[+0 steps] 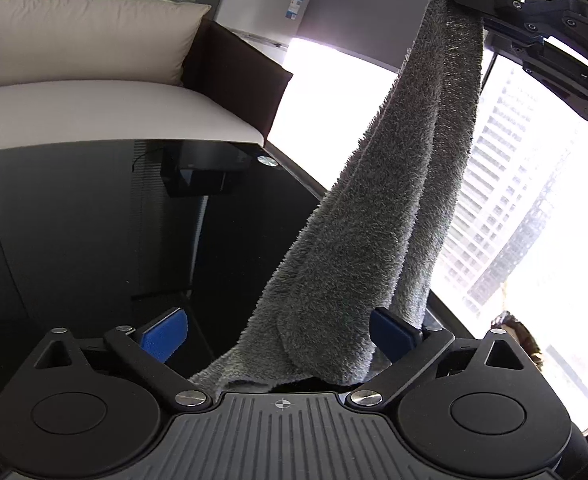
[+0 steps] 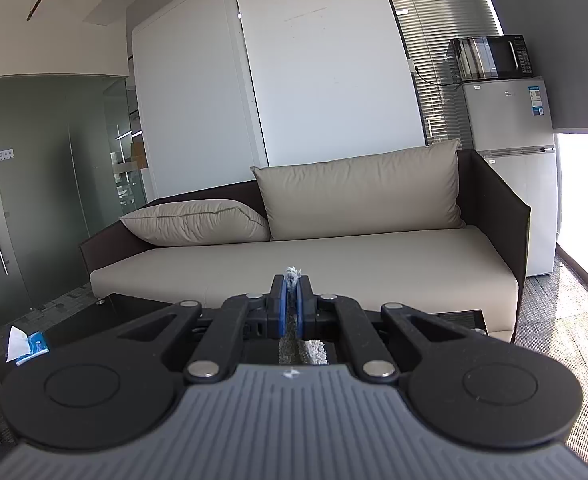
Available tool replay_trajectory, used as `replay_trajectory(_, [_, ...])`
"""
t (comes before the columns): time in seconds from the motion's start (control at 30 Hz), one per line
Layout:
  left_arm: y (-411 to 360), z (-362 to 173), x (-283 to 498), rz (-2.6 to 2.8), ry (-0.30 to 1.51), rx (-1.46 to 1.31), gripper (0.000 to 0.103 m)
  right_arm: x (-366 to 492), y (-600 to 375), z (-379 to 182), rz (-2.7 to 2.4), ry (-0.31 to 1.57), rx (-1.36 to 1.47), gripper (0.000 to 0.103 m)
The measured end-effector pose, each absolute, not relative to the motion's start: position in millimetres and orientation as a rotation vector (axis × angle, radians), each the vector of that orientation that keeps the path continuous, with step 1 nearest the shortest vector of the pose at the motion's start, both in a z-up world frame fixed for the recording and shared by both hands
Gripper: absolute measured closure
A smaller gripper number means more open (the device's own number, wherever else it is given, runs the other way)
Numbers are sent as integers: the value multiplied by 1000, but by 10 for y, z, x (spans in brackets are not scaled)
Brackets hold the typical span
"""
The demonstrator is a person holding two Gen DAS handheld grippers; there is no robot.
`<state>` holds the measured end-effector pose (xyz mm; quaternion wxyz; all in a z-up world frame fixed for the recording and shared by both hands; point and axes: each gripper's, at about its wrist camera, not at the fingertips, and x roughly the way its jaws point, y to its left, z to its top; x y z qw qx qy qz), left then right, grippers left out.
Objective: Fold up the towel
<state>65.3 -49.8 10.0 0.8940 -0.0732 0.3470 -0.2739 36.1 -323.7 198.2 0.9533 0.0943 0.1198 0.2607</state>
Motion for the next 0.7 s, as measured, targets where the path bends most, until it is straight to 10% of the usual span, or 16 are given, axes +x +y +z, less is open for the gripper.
replay_trajectory(0.7, [-270,-702,469,-843,837,-519,1,379,-3316,1995,550,244,219,98])
